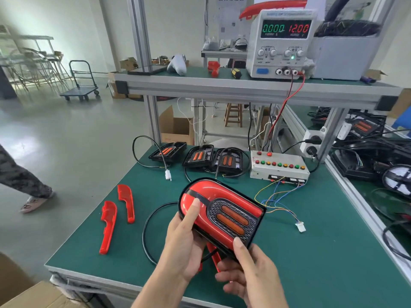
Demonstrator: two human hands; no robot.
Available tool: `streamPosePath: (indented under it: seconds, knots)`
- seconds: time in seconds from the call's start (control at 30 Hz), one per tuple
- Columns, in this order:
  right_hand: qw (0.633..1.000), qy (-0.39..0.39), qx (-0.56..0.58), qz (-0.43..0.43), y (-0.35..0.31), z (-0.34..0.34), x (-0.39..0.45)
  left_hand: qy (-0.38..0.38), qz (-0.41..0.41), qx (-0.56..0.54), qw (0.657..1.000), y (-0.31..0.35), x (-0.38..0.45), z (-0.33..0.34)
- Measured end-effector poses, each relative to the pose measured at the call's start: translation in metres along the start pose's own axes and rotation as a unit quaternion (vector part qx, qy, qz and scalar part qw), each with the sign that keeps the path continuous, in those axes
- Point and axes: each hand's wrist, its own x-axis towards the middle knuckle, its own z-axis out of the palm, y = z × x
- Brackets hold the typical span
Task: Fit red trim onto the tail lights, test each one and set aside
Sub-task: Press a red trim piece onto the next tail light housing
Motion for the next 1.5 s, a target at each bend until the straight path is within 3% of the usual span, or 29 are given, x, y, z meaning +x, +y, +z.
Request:
streamPosePath:
  seconds: [0.47, 0.8, 1.07, 1.5]
  knots:
    - [0.997, 0.027, -0.020, -0.067, 0.013, -0.004, 0.007, -0.029, 0.009, -0.002, 1.000, 0.001, -0.008, -0.003]
    - [0.997, 0.011, 0.016, -0.080, 0.017, -0.010, 0.011, -0.081, -0.051, -0.030, 0.995, 0.014, -0.003, -0.011]
    - [0.996, 0.005, 0.006, -0.087, 0.022, -0.011, 0.011, -0.061, 0.009, 0.003, 0.998, 0.012, -0.008, -0.010]
    - [0.992, -0.018, 0.009, -0.121, 0.018, -0.011, 0.006, -0.070, 0.024, 0.009, 0.997, 0.012, -0.009, -0.015]
